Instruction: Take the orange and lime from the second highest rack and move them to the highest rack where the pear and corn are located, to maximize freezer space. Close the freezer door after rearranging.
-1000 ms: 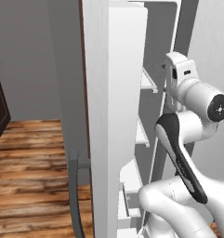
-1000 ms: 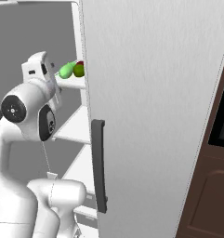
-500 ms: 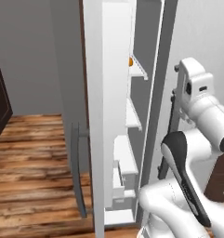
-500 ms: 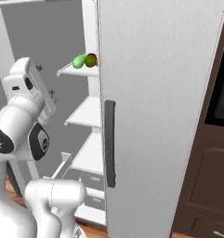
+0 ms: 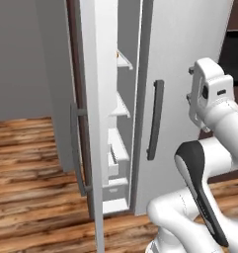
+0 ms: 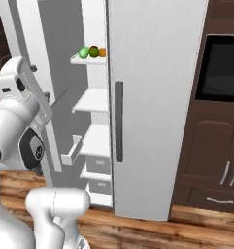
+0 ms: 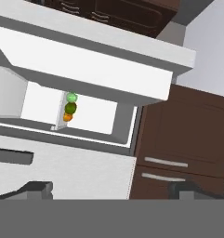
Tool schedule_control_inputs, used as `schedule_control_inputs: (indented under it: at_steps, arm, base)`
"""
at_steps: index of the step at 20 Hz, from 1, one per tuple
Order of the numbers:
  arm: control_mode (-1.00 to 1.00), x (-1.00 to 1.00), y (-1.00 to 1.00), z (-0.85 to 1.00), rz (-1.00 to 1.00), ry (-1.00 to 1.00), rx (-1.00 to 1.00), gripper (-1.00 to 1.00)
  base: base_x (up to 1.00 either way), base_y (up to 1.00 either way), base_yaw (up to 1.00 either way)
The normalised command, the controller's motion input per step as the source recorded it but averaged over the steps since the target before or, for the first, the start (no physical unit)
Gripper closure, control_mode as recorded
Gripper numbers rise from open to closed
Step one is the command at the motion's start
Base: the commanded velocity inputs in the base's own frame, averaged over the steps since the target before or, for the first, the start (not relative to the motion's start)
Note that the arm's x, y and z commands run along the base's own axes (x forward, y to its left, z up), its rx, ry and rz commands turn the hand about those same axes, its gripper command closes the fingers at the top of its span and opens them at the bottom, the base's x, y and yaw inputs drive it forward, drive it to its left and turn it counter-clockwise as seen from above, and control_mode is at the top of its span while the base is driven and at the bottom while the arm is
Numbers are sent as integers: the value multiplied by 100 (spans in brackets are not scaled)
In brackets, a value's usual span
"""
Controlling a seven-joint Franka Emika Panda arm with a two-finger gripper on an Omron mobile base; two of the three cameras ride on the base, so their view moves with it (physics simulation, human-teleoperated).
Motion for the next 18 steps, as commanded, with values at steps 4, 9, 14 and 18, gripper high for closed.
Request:
schedule_control_inputs:
  at_steps: [4,9,14,18]
  arm:
    - [100,0,0,0,0,0,0,-100]
    - [100,0,0,0,0,0,0,-100]
    - [100,0,0,0,0,0,0,-100]
    - [100,0,0,0,0,0,0,-100]
  base:
    - [-31,100,-26]
    - [1,100,-23]
    - [-1,82,33]
    - [-4,79,80]
